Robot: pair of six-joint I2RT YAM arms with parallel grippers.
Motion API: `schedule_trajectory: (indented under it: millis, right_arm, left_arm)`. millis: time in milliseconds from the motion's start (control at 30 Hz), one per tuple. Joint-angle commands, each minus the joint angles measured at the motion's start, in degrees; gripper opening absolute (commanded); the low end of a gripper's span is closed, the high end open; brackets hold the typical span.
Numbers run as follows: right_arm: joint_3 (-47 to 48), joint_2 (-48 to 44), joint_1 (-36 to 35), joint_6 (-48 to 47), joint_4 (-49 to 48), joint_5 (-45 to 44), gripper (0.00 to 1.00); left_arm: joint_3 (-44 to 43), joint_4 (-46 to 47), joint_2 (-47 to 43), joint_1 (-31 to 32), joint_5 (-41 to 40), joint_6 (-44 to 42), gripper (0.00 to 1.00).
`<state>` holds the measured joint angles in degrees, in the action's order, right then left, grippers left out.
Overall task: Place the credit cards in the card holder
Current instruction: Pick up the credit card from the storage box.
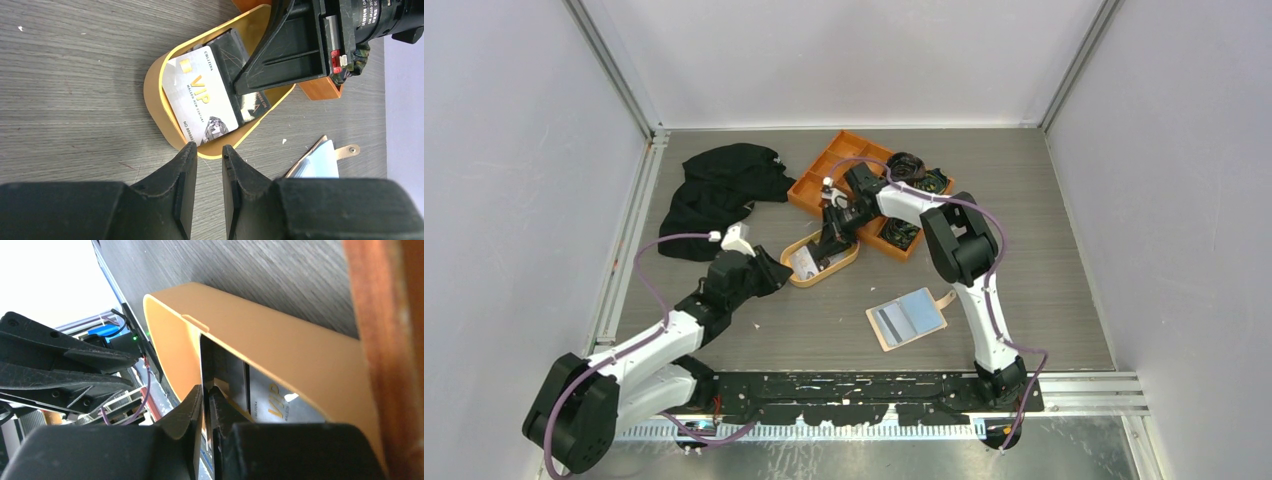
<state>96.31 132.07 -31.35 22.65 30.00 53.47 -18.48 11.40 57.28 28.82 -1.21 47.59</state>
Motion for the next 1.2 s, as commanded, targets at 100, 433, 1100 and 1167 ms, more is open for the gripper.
schedule_trajectory:
  millis: [100,433,1100,1167]
  right_arm:
    - [-0.8,-6.5,1.3,-0.2,-0.7,0.5,0.09]
    - [-3.2,-11.9,3.6,-0.3,-2.4,1.3,0.03]
    - [-25.1,-38.7,7.5,-20.9,2.7,19.5,0.01]
    - [-29.8,-42.9,8.6,-17.1,-3.6,20.2,0.01]
  left_arm:
    - [0.4,0.0,-2.9,0.0,0.9,0.2,0.26]
    - [4.5,6.2,-7.3,0.0,5.6,3.1,0.36]
    - [12.2,37.6,-13.1,20.5,8.7,-2.1,0.63]
    - [12.4,40.3,-12.4,25.1,3.5,-5.3,0.63]
